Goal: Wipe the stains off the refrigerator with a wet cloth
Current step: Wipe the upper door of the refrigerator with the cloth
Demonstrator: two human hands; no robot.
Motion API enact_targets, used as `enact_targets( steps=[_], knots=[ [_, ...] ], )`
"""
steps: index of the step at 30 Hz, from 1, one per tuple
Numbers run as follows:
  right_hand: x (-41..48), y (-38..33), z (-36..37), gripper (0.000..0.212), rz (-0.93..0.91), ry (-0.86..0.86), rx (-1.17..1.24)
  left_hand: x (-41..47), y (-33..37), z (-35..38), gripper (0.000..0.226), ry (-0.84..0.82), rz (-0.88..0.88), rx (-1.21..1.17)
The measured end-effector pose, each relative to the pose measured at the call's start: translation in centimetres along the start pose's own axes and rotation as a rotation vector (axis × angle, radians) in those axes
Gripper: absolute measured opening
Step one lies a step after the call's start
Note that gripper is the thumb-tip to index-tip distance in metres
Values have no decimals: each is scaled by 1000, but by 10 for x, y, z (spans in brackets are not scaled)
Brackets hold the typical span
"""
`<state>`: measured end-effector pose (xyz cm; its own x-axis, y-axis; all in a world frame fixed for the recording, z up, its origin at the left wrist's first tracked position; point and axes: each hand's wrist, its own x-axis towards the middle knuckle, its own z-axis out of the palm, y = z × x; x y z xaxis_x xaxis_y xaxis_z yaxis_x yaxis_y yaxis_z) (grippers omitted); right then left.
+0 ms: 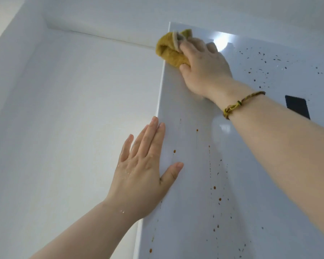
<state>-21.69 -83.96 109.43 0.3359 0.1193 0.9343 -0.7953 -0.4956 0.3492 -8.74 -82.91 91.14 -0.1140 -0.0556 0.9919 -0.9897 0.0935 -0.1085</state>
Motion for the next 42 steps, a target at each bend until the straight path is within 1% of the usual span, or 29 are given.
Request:
enact_targets(
  steps=[2,3,4,6,8,9,10,11,12,15,16,17,18,21,23,24,25,28,29,30,33,36,38,40,42],
  knots=[
    [-16,-6,3,49,-156,-40,8,-1,-2,1,69,-1,0,-20],
    [-15,-3,1,49,-184,-63,1,-1,-2,1,69,6,5,-13],
    [-9,3,-2,49,-166,-90,-14,-1,-3,2,68,12,8,3],
    [8,16,-5,48,-15,-91,-14,-1,-4,3,67,32,11,39],
    [17,19,-6,46,196,-14,2,-1,-4,4,67,47,20,39],
    [17,14,-4,46,257,18,-4,0,-4,4,67,58,25,31],
    [11,6,-2,46,282,34,-11,0,-4,3,68,63,31,25],
    [2,-4,0,45,261,39,-5,0,-4,3,70,68,35,25],
    [-10,-15,3,46,201,39,9,0,-4,3,71,70,36,31],
    [-48,-35,10,47,-109,26,33,-1,-3,4,73,69,28,59],
    [-52,-32,8,48,-173,13,22,0,-4,4,74,72,28,63],
    [-51,-25,5,47,-177,-5,4,0,-4,4,74,66,25,62],
    [-45,-14,2,46,-123,-24,-15,0,-4,4,73,57,25,56],
    [-25,9,-4,44,152,-11,25,3,-5,-1,72,19,25,35],
    [-26,3,-3,43,229,16,25,3,-4,-6,73,-6,12,34],
    [-32,-4,-1,43,204,12,14,4,-4,-10,74,-8,5,35],
    [-41,-10,0,45,128,2,9,8,-1,-13,74,7,-7,30],
    [-70,-17,2,49,-220,-37,34,16,11,-19,70,72,-107,23],
    [-70,-11,1,49,-286,-42,25,18,14,-18,71,87,-149,17],
    [-66,-2,-1,49,-310,-50,7,18,17,-17,73,99,-185,18],
    [-37,44,-4,46,-262,-14,-18,15,34,-4,71,114,-225,54],
    [-3,91,-11,48,-36,3,-17,14,54,1,62,53,-183,103],
    [6,115,-16,50,80,28,35,23,73,6,60,65,-171,95],
    [-1,114,-14,47,61,49,27,31,87,8,57,53,-139,94],
    [-20,107,-9,46,-103,60,22,41,100,14,57,21,-50,163]
  ],
)
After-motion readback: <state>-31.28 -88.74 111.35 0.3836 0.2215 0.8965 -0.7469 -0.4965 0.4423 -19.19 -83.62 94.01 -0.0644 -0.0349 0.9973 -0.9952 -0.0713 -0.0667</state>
